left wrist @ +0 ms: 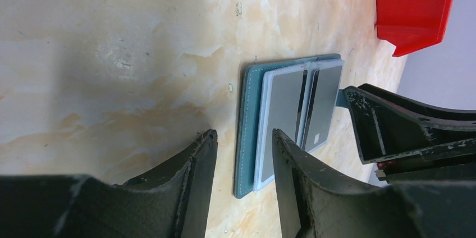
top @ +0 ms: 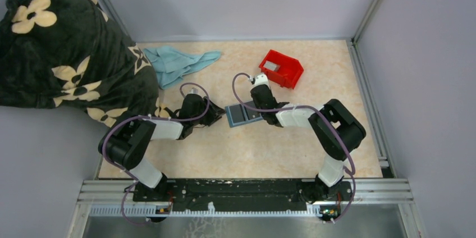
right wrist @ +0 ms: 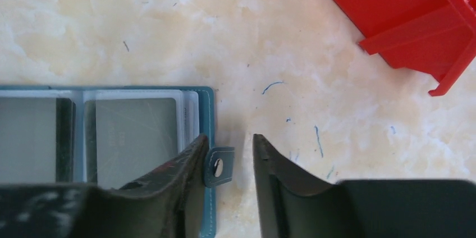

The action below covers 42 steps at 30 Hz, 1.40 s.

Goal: Put the credit cards into the card holder
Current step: Close the card holder at the center of the board.

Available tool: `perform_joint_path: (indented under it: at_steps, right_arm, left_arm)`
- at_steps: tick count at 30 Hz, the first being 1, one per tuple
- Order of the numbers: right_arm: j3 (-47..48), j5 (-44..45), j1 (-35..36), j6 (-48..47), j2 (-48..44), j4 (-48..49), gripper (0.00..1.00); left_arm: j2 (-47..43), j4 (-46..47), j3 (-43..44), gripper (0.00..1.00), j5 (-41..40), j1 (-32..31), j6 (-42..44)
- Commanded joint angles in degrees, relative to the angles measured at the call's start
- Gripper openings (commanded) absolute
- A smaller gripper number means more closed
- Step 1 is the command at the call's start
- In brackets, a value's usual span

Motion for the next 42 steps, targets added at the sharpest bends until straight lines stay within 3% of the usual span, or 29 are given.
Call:
perform_joint_path:
  at_steps: [1, 4, 8, 10, 20, 35, 42]
  right_arm:
    - [1.4, 0.71, -0.24, 0.56, -0.53, 1.05, 0.28]
    - [1.38, -0.25, -0.24, 0.46, -0.92, 0.48, 0.22]
    - [1.42, -2.68, -0.24, 0.76, -3.02, -0.05, 0.04]
    - [1.32, -3.93, -0.24, 1.03, -4.19, -0.13, 0.0]
    - [3.89, -7.83, 1.28, 1.45, -12.51, -3.58, 0.0]
    - [10.32, -5.47, 10.8, 1.9, -8.21, -7.4, 0.0]
    - [13.84, -3.74, 15.28, 2.89, -3.71, -8.77, 0.0]
  left_arm:
    - [3.77, -12.35, -2.4, 0.5, -3.5, 0.23, 3.27]
    - [3.93, -12.33, -2.55, 0.5, -3.36, 0.28, 2.98]
    - [4.74, -12.3, -2.61, 0.5, -2.97, 0.28, 2.53]
    - [5.38, -11.93, -2.82, 0.5, -2.6, 0.28, 2.22]
    - [5.78, -9.95, -3.21, 0.47, -1.51, -0.43, 1.65]
    - [7.98, -7.11, -2.27, 0.42, 0.78, -2.48, 1.02]
    - [8.11, -6.25, -2.92, 0.28, 1.47, -2.88, 1.53]
